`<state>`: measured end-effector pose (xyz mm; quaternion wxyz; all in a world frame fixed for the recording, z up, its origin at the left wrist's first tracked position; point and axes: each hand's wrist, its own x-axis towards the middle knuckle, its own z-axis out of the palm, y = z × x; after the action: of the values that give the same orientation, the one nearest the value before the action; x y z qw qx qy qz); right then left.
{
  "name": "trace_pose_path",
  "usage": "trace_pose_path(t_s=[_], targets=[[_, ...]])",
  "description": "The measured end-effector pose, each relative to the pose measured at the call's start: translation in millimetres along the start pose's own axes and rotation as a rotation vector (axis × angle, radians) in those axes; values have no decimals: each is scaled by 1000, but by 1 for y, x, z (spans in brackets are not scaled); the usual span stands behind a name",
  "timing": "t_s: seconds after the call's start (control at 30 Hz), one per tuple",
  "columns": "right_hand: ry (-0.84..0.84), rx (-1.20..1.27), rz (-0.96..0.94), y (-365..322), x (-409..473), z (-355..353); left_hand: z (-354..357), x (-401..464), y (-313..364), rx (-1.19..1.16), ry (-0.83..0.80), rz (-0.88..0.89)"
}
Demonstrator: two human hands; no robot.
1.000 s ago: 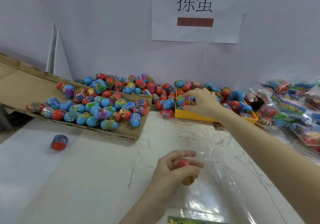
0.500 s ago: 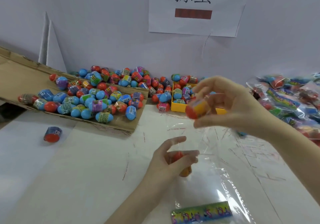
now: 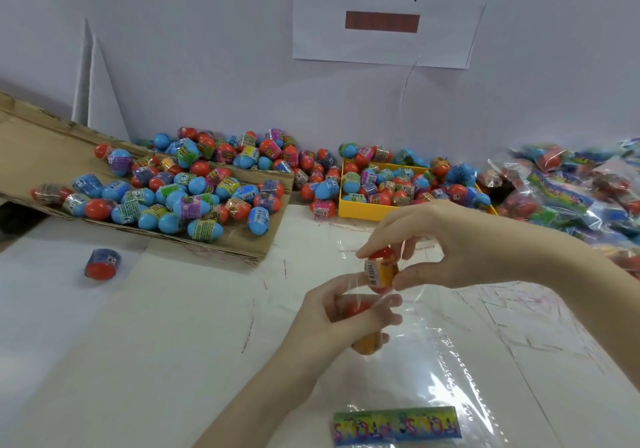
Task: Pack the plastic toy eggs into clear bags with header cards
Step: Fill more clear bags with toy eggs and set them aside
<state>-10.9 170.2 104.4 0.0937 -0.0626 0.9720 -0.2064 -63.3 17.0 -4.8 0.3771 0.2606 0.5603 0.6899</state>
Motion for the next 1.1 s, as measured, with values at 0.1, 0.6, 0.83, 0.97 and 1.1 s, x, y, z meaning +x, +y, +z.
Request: trace_pose_path(t_s=[0.1, 0.6, 0.83, 0.97, 1.1], targets=[[190, 17, -9, -3, 0, -1, -2, 0, -2, 17, -24, -14], [-125, -21, 78, -1, -2, -9, 0, -1, 2, -63, -38, 24], [-213, -28, 38, 1, -5, -16, 0, 0, 0, -74, -19, 29], [-188, -7, 20, 1, -7, -12, 0, 0, -1, -64, 22, 32], [-148, -130, 64, 6, -6, 4, 1, 1, -4, -56, 65, 32]])
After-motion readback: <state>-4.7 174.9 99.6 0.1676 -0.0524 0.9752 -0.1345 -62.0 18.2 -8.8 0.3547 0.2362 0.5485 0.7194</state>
